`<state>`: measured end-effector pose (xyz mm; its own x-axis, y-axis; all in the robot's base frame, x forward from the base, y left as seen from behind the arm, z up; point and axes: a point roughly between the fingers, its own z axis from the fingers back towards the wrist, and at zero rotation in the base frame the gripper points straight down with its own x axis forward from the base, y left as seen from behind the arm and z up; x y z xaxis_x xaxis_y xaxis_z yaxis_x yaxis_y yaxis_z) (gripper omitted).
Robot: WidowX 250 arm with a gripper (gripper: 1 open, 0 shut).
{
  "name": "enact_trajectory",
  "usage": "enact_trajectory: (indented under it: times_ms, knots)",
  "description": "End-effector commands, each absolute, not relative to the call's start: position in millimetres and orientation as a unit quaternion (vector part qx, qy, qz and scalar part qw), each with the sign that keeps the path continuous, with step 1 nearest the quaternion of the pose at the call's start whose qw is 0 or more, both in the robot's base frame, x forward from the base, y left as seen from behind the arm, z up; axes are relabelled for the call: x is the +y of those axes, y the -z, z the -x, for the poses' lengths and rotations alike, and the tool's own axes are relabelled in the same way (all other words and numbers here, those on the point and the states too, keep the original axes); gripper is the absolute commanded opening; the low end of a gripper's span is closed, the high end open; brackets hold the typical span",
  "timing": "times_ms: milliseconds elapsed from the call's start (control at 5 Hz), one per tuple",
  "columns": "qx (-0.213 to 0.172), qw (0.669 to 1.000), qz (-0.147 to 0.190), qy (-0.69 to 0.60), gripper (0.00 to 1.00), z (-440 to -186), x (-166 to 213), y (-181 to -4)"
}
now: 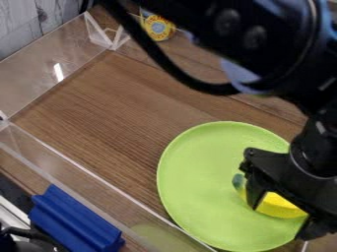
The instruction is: Put the banana in the green plate
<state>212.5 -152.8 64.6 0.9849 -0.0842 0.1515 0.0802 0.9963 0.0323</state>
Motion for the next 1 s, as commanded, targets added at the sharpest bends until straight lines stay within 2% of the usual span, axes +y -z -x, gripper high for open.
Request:
enact_trajectory:
  times_ms: [0, 400, 800]
  knots:
    - [-0.084, 0.996, -0.008, 0.037, 1.0, -220, -152, -65.4]
    - [-0.078, 0.996, -0.015, 0.037, 1.0, -222, -149, -53.9]
    - [-0.072, 0.996, -0.022, 0.039, 1.0, -224, -146, -50.9]
